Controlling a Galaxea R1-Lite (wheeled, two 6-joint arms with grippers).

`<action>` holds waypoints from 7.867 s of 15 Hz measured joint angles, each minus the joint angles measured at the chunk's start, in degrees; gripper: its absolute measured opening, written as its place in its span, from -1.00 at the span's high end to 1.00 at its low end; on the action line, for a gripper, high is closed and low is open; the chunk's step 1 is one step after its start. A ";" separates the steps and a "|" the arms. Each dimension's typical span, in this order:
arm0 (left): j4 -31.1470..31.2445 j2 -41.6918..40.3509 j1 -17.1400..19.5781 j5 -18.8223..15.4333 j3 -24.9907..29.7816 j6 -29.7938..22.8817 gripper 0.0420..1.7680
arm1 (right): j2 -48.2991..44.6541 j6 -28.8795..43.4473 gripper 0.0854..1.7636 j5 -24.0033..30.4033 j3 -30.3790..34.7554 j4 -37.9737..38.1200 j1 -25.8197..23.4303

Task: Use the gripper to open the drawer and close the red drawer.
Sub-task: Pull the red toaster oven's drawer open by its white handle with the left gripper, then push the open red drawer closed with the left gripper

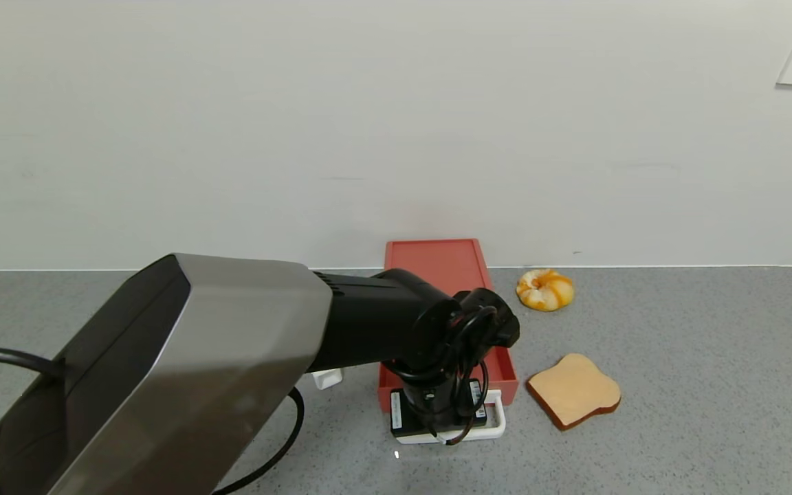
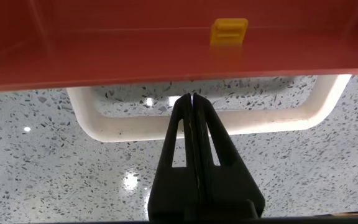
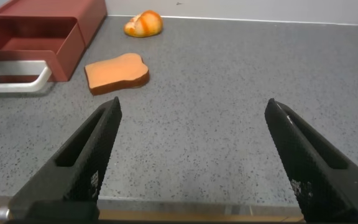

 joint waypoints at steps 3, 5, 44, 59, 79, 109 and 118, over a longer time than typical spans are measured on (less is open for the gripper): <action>0.39 -0.63 -0.52 -0.38 0.99 -0.06 0.92 | 0.00 -0.02 -0.92 0.00 0.00 -0.02 0.00; 0.41 -1.13 -0.98 -0.11 1.93 -0.15 0.92 | 0.00 -0.02 -0.92 -0.05 0.00 -0.02 0.00; 0.63 -25.37 3.50 -2.17 13.07 15.46 0.92 | 0.00 0.00 -0.92 -0.02 0.00 -0.05 0.00; -22.14 -49.94 22.82 -22.87 40.83 34.69 0.92 | 0.00 -0.02 -0.92 0.00 0.00 -0.02 0.00; -25.11 -52.85 24.06 -22.61 44.08 34.83 0.92 | 0.02 -0.02 -0.92 0.00 0.00 -0.05 0.00; -0.29 -23.19 1.21 -5.81 14.67 6.80 0.92 | 0.00 -0.02 -0.93 -0.02 0.00 -0.05 0.00; 2.23 -13.68 -3.64 -2.40 7.47 0.10 0.92 | 0.00 0.02 -0.93 -0.05 0.00 -0.05 0.00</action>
